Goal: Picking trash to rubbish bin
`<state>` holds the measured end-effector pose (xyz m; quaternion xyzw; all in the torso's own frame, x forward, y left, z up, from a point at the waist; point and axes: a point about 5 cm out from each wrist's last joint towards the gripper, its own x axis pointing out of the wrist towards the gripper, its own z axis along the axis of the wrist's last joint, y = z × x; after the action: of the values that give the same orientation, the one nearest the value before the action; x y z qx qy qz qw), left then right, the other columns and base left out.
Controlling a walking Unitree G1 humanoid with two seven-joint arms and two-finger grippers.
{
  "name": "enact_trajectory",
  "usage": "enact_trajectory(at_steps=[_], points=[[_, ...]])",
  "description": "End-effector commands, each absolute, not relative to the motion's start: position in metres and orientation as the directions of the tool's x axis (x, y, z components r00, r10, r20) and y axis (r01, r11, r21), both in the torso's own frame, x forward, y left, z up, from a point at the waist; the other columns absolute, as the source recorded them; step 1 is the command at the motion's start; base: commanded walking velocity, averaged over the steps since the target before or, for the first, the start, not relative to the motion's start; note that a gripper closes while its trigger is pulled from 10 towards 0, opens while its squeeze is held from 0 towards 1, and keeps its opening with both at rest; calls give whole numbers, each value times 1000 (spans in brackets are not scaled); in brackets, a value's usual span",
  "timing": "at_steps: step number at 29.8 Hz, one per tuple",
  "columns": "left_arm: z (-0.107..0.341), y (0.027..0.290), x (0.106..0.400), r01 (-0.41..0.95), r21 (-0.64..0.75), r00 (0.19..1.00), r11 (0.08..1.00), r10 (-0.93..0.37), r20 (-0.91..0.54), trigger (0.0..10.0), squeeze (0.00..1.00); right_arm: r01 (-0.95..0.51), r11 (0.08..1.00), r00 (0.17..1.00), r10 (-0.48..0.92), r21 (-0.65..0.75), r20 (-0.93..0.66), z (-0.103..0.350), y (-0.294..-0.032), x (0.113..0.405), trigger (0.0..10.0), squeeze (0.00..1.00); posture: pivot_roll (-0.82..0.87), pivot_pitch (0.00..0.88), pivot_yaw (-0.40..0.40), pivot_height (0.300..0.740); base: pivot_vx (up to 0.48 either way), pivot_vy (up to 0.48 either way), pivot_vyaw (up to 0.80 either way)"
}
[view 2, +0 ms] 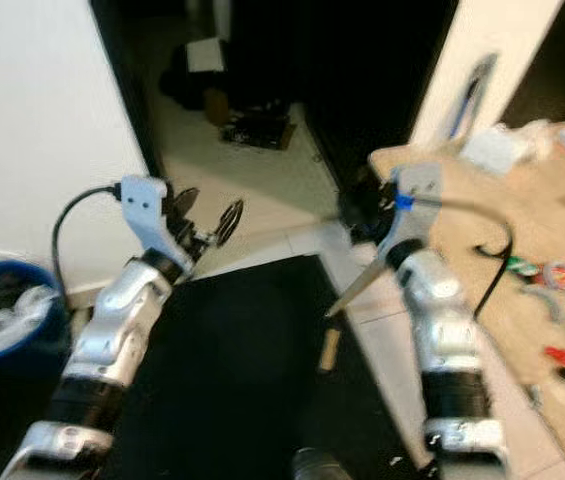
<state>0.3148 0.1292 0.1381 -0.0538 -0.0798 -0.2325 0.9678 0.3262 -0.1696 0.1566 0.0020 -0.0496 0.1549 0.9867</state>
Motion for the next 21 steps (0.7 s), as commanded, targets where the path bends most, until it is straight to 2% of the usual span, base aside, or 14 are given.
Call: enact_trajectory(at_steps=[1,21], points=[[137,130,315,459,-52,879,887,-445,171,10000,0,-308,951,948,308,-12,85,154,-169,326,10000,0,-94,0,-4,740,0,0,-775],[136,129,315,461,-49,877,886,-447,174,10000,0,-298,954,951,298,-10,81,154,-171,327,10000,0,-95,0,-4,740,0,0,-776]])
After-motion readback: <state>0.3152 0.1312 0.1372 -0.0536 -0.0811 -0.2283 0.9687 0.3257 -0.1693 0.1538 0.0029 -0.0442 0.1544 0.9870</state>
